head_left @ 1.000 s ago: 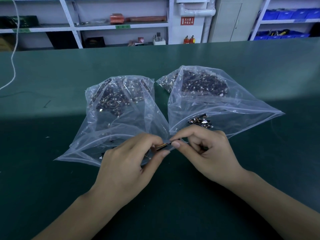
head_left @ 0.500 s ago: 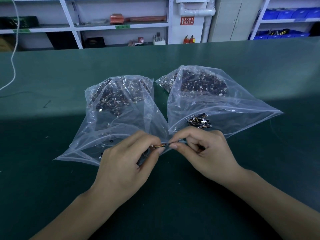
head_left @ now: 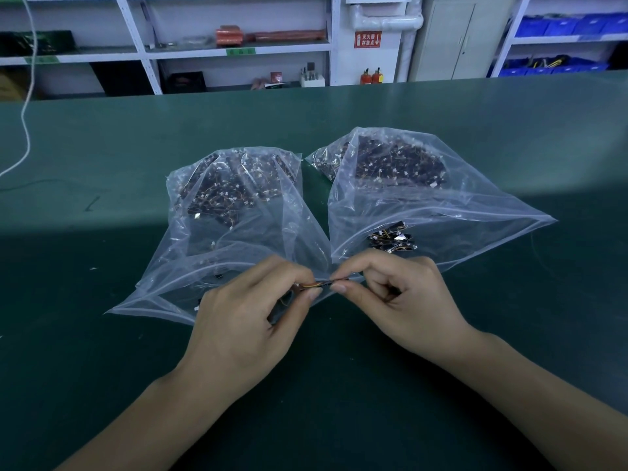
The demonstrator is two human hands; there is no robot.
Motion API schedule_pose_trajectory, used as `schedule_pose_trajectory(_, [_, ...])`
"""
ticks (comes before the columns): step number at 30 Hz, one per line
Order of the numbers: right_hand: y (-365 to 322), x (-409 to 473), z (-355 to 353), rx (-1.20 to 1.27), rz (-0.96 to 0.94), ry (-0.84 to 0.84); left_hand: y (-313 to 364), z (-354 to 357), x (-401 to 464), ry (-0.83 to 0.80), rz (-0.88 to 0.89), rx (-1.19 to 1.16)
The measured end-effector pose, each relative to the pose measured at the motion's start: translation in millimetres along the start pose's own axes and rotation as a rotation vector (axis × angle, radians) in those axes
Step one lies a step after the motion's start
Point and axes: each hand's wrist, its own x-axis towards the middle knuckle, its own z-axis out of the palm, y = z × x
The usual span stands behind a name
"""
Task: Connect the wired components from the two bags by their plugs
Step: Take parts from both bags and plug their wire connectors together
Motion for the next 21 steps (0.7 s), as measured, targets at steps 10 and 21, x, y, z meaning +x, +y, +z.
schedule_pose_trajectory(10, [0, 0, -3, 0.014, 0.033, -0.056, 2, -1, 1, -0.018, 0.012, 0.013])
schedule_pose_trajectory(21, [17, 8, -25, -0.05, 0.108, -0.095, 3, -7, 3, -0.024, -0.034, 0.073])
